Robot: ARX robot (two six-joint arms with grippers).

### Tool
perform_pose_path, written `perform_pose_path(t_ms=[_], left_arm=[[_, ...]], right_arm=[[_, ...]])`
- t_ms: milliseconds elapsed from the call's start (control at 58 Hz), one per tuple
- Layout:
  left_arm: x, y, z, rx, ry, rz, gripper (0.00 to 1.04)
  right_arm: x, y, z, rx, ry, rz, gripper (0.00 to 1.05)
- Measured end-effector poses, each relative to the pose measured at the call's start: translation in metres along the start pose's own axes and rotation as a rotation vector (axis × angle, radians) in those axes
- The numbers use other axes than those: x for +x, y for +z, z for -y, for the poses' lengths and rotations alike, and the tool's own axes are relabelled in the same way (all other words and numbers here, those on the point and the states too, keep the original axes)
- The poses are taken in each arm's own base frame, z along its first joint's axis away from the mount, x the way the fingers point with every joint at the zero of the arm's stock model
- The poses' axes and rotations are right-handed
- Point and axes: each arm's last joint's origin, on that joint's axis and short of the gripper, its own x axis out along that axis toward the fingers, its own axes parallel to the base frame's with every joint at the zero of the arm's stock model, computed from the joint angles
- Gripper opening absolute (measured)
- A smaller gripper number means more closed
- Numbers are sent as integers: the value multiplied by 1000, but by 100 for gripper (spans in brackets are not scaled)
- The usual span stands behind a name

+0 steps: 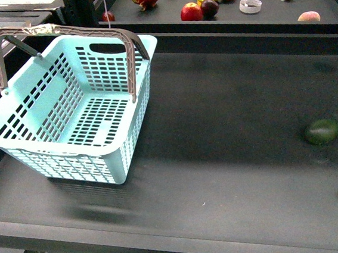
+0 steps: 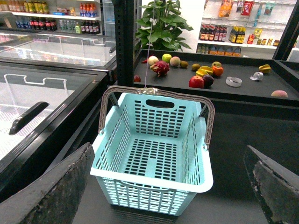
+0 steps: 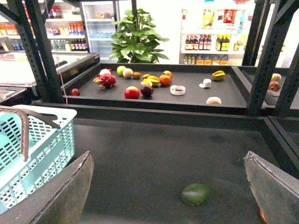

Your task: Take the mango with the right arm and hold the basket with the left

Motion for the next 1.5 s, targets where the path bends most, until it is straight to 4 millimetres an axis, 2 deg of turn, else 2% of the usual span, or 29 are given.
perform_pose_path(t_ms=[586,603,638,672,724,845,948,1155,1345,1500], left_arm=[[0,0,0,0,0,0,97],[0,-1,0,-10,30,-17,97],[4,-3,2,-72,201,-117,97],[12,-5,6,-126,321,-172,97],[24,-2,10,-207,392,-180,97],[64,15,19,-402,378,-157,97],[100,17,30,-499,337,-177,97],[175,-5,59,-680,271,-296,97],[234,-24,91,-798,213,-376,97],[279,-36,106,-902,214,-387,97]], right_arm=[[0,0,0,0,0,0,96],[0,0,0,0,0,0,96],[0,0,0,0,0,0,96],[0,0,0,0,-1,0,96],[0,0,0,0,0,0,96],[0,0,0,0,0,0,96],[0,0,0,0,0,0,96],[0,0,0,0,0,0,96],[0,0,0,0,0,0,96],[0,0,0,0,0,0,96]])
